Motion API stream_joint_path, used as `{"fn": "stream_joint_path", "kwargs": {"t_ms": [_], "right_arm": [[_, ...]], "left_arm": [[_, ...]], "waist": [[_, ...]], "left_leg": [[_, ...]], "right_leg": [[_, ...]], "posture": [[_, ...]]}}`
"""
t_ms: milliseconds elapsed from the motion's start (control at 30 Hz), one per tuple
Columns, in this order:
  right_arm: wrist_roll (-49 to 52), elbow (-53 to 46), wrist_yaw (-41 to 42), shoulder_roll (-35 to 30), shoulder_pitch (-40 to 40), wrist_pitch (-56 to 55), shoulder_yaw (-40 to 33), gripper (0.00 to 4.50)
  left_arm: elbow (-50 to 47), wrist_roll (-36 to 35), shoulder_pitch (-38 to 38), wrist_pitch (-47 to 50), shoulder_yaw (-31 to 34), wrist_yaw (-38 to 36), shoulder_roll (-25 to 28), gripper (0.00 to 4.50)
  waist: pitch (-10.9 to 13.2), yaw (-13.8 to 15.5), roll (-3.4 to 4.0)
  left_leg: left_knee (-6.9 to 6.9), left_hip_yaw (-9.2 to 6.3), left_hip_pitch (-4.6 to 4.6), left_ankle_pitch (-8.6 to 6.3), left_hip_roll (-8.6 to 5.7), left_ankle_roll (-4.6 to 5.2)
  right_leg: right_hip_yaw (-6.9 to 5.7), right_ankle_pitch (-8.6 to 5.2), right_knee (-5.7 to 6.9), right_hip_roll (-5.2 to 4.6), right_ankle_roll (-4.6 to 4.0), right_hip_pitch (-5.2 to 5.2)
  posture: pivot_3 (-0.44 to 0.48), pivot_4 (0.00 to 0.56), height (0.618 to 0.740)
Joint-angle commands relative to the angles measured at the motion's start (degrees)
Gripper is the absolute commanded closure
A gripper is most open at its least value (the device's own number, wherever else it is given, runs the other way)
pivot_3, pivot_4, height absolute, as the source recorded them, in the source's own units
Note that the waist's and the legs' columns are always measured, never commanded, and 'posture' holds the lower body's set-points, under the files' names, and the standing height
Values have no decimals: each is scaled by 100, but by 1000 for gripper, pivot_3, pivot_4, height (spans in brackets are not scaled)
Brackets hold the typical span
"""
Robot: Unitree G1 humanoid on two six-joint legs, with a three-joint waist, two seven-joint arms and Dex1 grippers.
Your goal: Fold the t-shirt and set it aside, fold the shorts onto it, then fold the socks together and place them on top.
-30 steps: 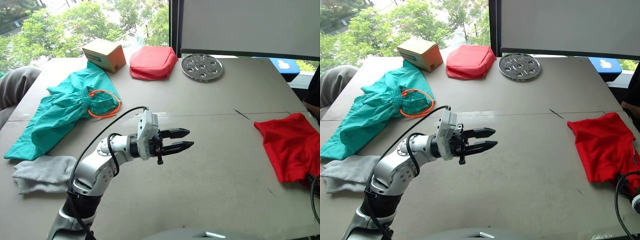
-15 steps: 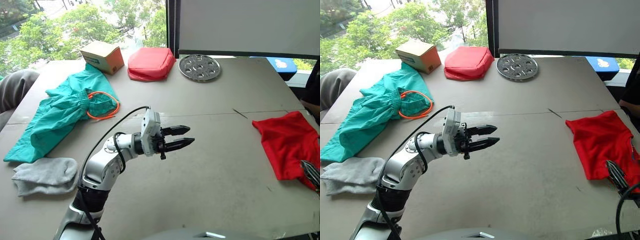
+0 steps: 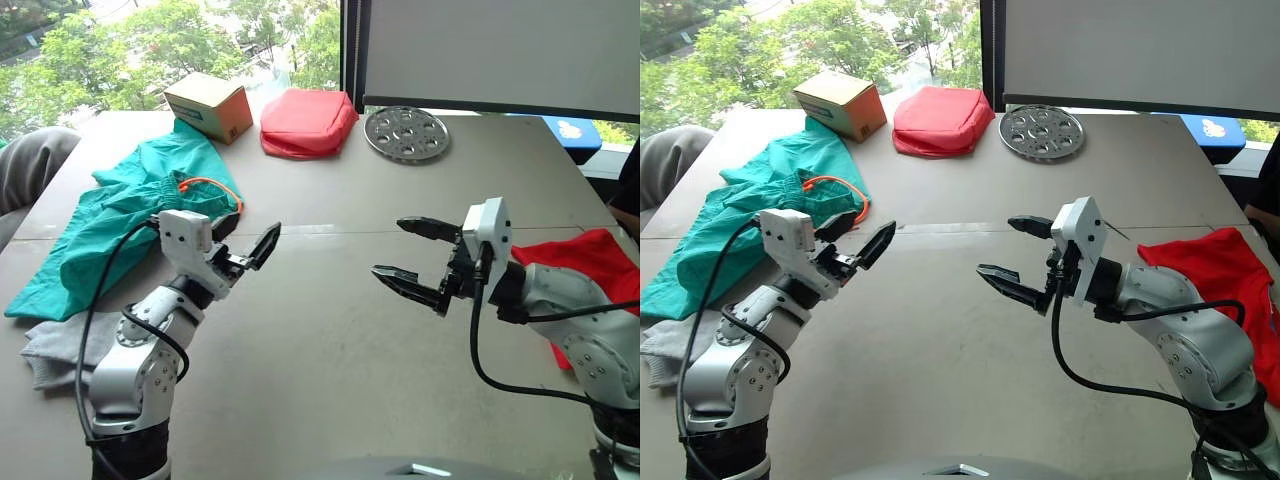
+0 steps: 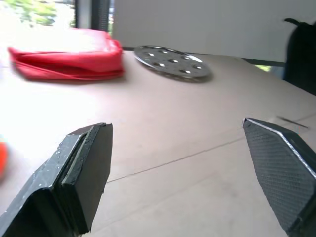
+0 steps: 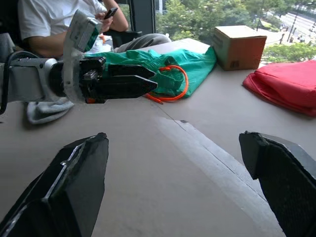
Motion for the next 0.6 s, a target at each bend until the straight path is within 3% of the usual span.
{"fn": "stream_joint_path", "kwargs": {"t_ms": [33,167,367,567,600], "right_arm": [[-445,364,442,78,-127,-598,394,0],[-656,559,534,258,-227,-849,564,0],[-1016,672,484,341,-111,-1141,603,0],[-1022,565,337,460,-24,-1087,487,0],[-1048,563,312,468,-10,-1091,485,0]], "left_arm": [[-210,903,55,113,93,369,556,51],[438,1498,-346,322,-6,470,1194,51],[2092,2316,-729,-182,-433,165,1996,51],[4139,3204,-1565,-1543,-1279,67,2449,51],[4410,3264,-1691,-1768,-1326,88,2443,277]], "waist": [[1,15,0],[10,12,7],[9,-36,7],[8,-3,5],[8,-1,5]], "left_leg": [[0,-1,2,0,0,0],[19,1,2,2,2,-3],[-2,16,13,2,9,-5],[-11,14,3,2,8,-5],[-9,16,4,2,5,-5]], "right_leg": [[-2,0,-1,0,0,1],[-3,-12,14,-2,21,-2],[-3,-3,18,1,8,-11],[-10,2,14,0,-1,-15],[-10,2,12,-5,-1,-14]], "posture": [[0,150,739],[0,150,739],[0,150,739],[0,150,739],[0,150,739]]}}
